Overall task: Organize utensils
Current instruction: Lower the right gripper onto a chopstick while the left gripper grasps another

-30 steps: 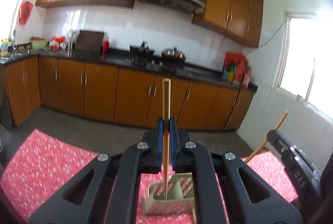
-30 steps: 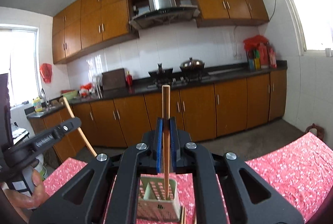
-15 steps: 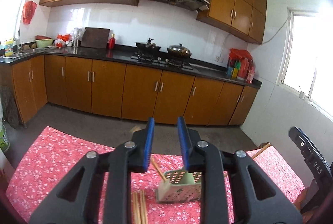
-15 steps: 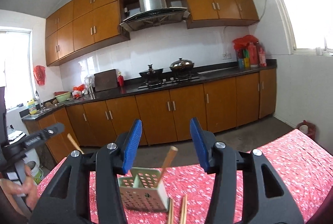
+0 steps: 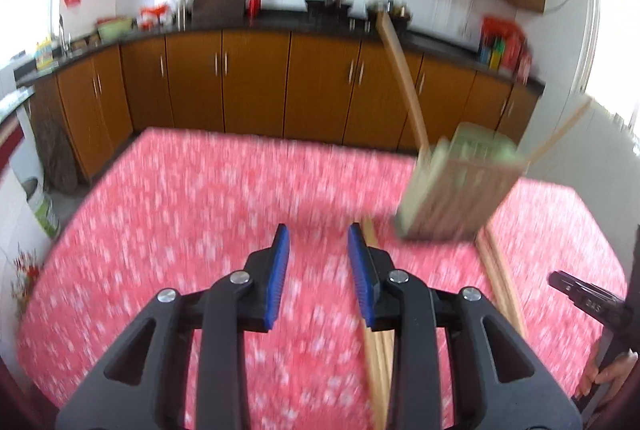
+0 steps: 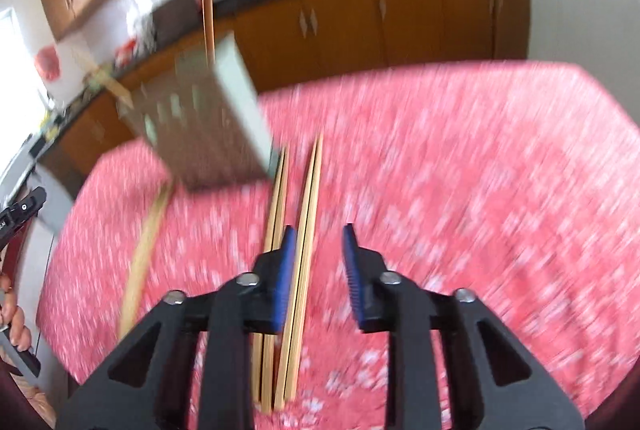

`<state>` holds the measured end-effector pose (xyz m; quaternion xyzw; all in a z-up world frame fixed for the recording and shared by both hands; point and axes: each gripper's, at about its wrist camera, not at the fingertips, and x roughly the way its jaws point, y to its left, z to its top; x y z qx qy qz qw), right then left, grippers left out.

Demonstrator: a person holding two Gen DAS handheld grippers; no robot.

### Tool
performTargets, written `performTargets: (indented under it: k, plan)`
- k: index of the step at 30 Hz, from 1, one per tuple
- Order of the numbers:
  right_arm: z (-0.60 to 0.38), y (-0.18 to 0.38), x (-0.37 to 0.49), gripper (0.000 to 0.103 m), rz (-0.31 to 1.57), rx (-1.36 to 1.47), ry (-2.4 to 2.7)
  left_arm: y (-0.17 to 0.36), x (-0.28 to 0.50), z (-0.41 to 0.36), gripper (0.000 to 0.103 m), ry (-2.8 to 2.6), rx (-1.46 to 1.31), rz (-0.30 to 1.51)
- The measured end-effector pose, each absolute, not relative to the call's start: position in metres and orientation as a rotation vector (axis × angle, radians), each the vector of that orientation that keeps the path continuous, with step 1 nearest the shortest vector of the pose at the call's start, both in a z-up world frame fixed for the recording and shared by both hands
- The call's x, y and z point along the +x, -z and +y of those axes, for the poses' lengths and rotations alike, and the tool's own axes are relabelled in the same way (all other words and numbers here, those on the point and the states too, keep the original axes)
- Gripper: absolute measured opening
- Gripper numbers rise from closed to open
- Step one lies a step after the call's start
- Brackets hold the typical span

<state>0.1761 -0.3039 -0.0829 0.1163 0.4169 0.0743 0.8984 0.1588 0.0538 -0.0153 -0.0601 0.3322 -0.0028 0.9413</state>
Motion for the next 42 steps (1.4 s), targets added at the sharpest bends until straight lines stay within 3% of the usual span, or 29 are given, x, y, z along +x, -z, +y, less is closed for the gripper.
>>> performTargets:
  k: [5,18,19,21,22,29,42]
  plan:
    - [-0.285,0.114,0.177,0.021,0.941,0.221,-0.172,0.054,0.152,0.056,0.031,0.022,-0.138,0.777]
    - [-0.281,0.122,0.179,0.021,0.94,0.13,-0.109,0.082,0.158,0.036,0.033,0.074,-0.125,0.859]
    - [-0.281,0.123,0.178,0.02,0.945,0.113,-0.102,0.083,0.159,0.035,0.033,0.079,-0.127,0.866]
    - [-0.282,0.123,0.178,0.008,0.933,0.086,-0.078,0.089,0.159,0.033,0.033,0.096,-0.133,0.885]
    - [-0.285,0.123,0.179,0.008,0.934,0.097,-0.067,0.091,0.158,0.032,0.033,0.107,-0.136,0.894]
    - [-0.304,0.124,0.178,0.008,0.928,0.16,-0.043,0.105,0.154,0.016,0.018,0.178,-0.117,0.936]
    - [-0.305,0.122,0.172,0.008,0.924,0.147,-0.045,0.112,0.15,0.002,0.015,0.144,0.006,0.956]
